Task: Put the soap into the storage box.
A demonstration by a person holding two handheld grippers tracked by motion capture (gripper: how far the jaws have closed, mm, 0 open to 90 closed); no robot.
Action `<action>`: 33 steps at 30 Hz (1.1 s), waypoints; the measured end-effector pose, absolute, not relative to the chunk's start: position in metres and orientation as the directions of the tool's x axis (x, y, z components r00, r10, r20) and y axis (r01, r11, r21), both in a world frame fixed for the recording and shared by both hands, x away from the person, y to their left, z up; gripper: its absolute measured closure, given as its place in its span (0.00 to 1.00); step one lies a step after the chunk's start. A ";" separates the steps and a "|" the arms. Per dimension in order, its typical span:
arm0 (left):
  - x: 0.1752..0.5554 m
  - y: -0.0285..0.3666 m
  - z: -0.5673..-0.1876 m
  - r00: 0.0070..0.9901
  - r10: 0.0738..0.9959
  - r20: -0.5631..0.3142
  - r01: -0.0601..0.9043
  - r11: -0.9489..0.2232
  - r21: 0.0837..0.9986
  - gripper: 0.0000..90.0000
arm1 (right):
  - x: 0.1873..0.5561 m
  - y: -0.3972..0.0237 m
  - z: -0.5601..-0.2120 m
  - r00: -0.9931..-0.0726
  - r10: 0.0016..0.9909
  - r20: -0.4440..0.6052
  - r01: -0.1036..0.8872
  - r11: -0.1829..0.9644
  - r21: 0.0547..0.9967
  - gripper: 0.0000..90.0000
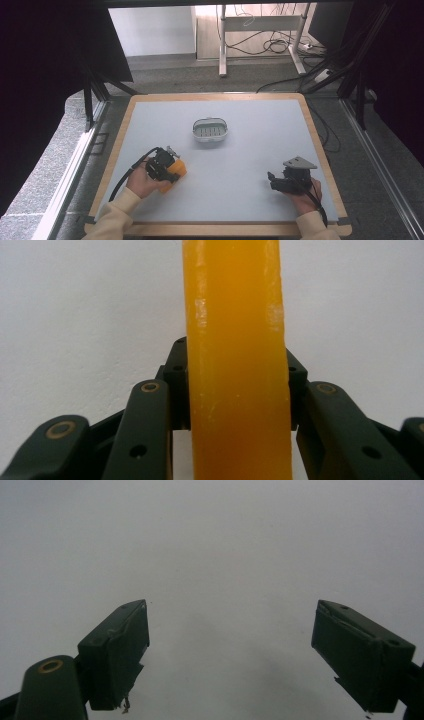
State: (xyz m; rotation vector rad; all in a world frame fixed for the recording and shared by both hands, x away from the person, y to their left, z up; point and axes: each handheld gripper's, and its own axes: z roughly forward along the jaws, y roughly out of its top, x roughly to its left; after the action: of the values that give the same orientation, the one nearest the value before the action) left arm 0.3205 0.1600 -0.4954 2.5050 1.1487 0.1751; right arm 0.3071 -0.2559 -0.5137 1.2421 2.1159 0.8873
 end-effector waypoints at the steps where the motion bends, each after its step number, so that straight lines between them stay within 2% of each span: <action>1: 0.321 0.161 -0.495 0.659 0.751 -0.047 0.705 -0.594 0.389 0.69 | 0.307 -0.256 -0.514 -0.440 0.891 -0.110 0.545 0.362 0.756 0.17; 19: 0.314 0.181 -0.470 0.661 0.747 -0.075 0.685 -0.559 0.468 0.69 | 0.305 -0.258 -0.509 -0.424 0.898 -0.121 0.514 0.348 0.784 0.18; 33: 0.312 0.182 -0.465 0.685 0.728 -0.041 0.644 -0.578 0.502 0.69 | 0.306 -0.258 -0.510 -0.431 0.895 -0.117 0.518 0.352 0.780 0.18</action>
State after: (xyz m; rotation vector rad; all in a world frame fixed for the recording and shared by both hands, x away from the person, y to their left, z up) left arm 0.3122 0.1817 -0.4653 2.4115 1.0576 0.2318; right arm 0.3058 -0.2580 -0.5103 1.2251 2.0795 0.9157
